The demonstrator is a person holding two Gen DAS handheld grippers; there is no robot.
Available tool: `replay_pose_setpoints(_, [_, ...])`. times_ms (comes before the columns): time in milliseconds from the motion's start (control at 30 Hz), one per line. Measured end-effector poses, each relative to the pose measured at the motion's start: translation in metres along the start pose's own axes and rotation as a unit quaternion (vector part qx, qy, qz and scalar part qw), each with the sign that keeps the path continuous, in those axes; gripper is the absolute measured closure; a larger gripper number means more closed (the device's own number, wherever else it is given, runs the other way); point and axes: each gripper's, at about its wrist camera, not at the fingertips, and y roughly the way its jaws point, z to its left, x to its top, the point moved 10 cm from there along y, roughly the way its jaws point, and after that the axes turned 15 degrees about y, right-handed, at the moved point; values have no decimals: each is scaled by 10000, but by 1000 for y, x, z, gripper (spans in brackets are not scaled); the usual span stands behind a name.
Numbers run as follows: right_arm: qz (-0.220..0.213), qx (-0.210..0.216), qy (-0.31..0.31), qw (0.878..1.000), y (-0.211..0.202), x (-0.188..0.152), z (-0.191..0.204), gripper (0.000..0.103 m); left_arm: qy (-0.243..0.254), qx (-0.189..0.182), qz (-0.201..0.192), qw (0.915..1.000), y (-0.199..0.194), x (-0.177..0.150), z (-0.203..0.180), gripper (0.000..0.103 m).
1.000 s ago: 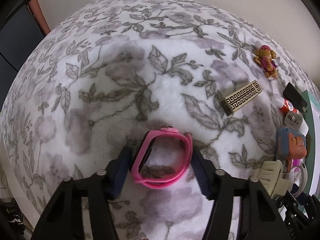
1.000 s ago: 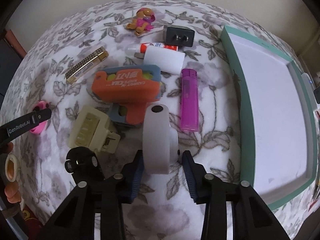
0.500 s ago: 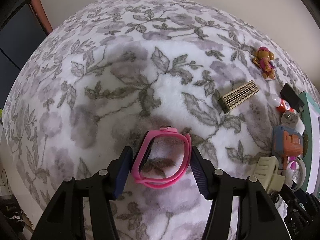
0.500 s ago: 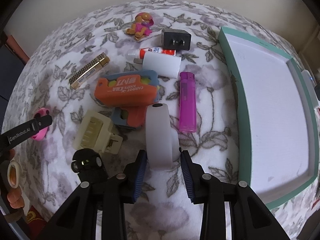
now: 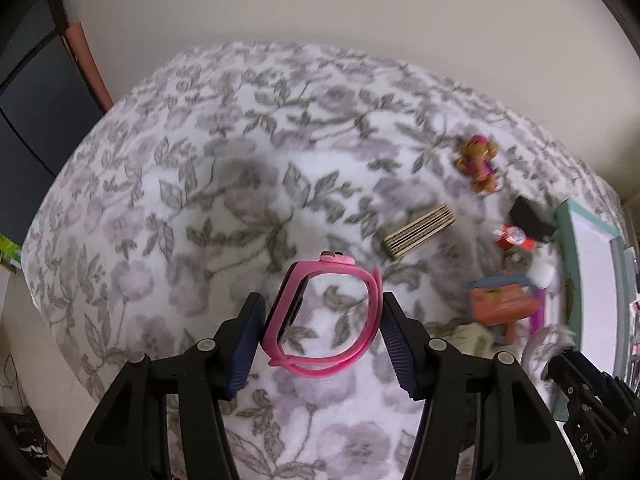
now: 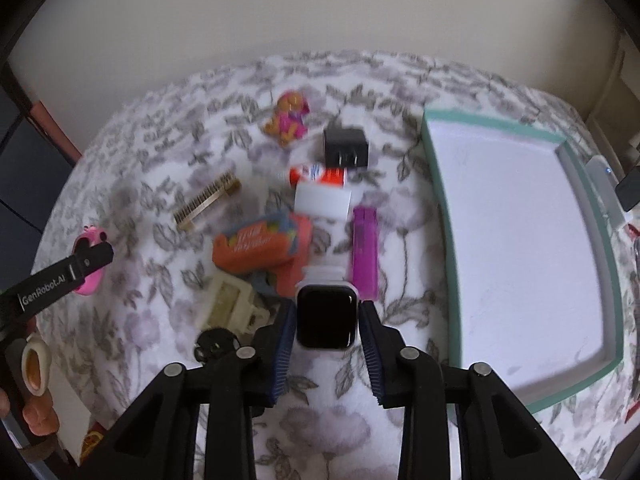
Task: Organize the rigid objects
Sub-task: 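Lift the pink band with the left tool while the right tool lifts the white band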
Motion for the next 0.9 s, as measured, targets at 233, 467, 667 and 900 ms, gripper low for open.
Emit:
replay_pose_setpoints(233, [-236,70,73,9997,-19,20,-6,87,115,-163,-305,9993,-29,28,-29,43])
replay_pose_setpoints(467, [-249,131,65,9996,-21,21,-10,91,205,-256,-370,9988,-40,40,-61,43])
replay_pose_setpoints(667, [-99,143,314,9994,-11,19,-21,91,-20,-298,-129,9995,-35,36,-72,43])
replay_pose_setpoints(900, [153,476,702,9963,1,21,-25,90,-373,-298,273,9985,-19,26,-76,43])
